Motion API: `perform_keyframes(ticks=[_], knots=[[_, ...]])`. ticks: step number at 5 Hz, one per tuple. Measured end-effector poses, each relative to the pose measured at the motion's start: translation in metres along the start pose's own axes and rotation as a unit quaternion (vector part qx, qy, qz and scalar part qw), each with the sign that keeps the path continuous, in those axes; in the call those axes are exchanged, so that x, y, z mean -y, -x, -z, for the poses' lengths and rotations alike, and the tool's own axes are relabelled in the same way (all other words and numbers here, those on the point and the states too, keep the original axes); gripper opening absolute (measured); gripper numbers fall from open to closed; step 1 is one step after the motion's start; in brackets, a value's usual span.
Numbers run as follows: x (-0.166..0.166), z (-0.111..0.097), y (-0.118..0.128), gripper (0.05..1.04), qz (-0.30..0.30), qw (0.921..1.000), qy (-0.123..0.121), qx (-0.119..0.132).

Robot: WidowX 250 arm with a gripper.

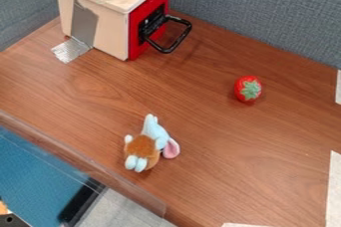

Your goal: Put the cucumber and on the right side of the table

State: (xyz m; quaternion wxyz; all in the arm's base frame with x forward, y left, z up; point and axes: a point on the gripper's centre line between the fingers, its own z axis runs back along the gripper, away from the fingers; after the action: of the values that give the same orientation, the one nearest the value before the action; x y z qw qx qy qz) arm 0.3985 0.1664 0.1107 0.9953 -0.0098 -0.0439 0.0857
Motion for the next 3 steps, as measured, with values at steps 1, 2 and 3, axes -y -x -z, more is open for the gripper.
perform_keyframes(ticks=[1,2,3], knots=[[0.001,-0.003,-0.003,0.384,0.006,1.0,0.006,-0.002],[0.001,-0.018,-0.006,0.687,0.011,0.9999,0.002,0.001],[0.005,-0.035,-0.012,0.958,0.023,0.9997,-0.004,0.01]])
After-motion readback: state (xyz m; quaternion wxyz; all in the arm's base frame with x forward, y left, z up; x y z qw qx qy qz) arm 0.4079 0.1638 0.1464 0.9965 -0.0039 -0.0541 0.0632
